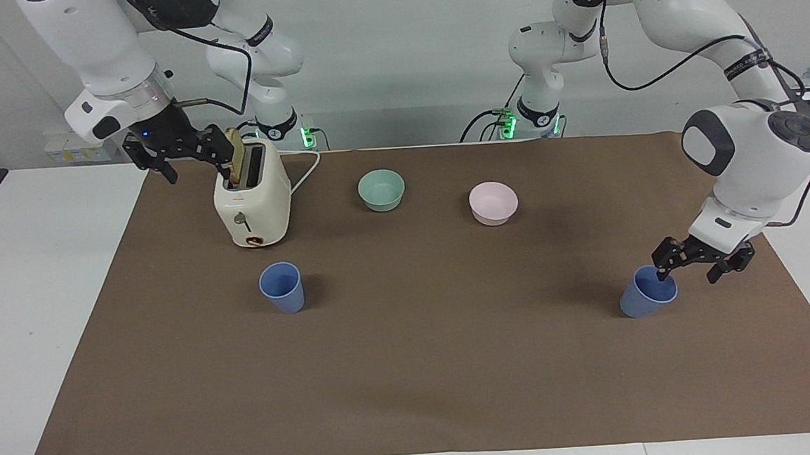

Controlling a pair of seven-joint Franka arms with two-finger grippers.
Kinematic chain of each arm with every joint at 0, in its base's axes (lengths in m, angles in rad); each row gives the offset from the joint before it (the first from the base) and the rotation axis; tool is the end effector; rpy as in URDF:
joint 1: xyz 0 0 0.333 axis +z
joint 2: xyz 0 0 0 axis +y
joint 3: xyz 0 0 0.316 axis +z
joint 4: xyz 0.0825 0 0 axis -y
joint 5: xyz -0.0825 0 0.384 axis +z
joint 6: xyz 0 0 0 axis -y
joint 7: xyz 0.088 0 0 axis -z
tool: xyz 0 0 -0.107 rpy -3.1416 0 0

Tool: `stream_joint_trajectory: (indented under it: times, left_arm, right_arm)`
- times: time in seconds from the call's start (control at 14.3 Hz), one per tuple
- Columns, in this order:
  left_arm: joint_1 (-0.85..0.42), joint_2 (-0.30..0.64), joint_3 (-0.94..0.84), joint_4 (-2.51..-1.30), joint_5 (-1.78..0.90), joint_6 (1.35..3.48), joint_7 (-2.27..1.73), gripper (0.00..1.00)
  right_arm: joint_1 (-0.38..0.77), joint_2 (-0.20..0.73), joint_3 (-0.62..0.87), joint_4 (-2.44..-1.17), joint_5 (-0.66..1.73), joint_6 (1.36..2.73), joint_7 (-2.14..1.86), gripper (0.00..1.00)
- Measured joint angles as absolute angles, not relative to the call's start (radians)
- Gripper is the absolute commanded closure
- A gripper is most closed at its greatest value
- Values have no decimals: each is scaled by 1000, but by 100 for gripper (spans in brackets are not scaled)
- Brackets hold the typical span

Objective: Stack blue cups with both arms
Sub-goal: 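Reach the left gripper to the nearby blue cup and grasp it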

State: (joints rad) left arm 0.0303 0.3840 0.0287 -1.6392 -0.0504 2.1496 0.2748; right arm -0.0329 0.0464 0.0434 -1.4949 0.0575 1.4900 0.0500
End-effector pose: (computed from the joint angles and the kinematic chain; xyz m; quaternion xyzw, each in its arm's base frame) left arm 0.6762 0.0356 0.4065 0.9932 -0.0965 0.0651 0.0059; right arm 0.5608 0.0118 0.6275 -0.9991 0.0181 0.0265 0.0289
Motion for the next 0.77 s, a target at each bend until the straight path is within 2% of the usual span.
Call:
stream_joint_trajectory:
  times: [0.07,0.21,0.28,0.77]
  left_arm:
    - [33,393,29,-1654,-59,2163,277,61]
    - [35,399,29,-1689,-66,2192,287,94]
    - [36,399,29,-1700,-69,2205,289,100]
    - [31,373,7,-1703,-75,2190,292,100]
  right_arm:
    - [-33,46,43,-1495,58,1490,50,0]
    - [-33,46,43,-1495,58,1490,50,0]
    - [-33,46,43,-1495,58,1490,50,0]
    - [-33,46,44,-1495,58,1493,50,0]
